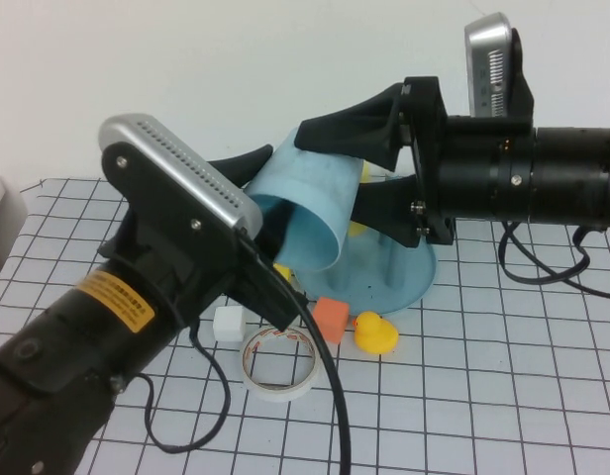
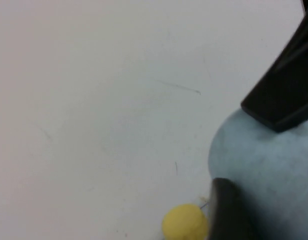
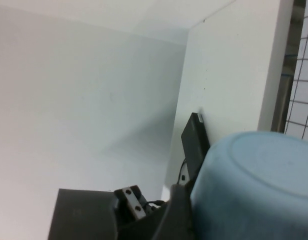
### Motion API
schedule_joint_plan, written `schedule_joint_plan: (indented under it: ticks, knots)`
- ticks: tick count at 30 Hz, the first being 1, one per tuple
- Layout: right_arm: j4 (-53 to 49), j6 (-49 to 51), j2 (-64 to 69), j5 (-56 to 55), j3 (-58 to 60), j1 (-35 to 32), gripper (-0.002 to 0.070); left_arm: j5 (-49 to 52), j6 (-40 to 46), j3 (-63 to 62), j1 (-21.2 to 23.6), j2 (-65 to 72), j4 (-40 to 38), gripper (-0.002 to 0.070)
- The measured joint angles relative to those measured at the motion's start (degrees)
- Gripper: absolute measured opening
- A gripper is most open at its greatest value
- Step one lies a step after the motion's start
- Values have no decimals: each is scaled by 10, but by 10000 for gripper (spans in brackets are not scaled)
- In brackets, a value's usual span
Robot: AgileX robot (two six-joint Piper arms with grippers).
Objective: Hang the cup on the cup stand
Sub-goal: Adjust the cup with two arms
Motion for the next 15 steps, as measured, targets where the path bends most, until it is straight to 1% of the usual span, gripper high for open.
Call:
schedule_joint_plan:
  ticks: [3, 5, 9, 12, 15]
  knots:
    - [1, -29, 0, -3, 0, 0, 589, 24, -7, 0, 0, -8, 0, 405]
    - [1, -58, 0, -11, -4, -1, 588, 44, -12, 0, 0, -21, -3, 449]
    - [2, -123, 0, -42, -18, -1, 587, 99, -21, 0, 0, -58, -10, 471]
    - [2, -179, 0, -71, -35, -1, 587, 146, -21, 0, 0, -89, -10, 471]
    - [3, -261, 0, -103, -54, -1, 587, 195, -23, 0, 0, -124, -10, 465]
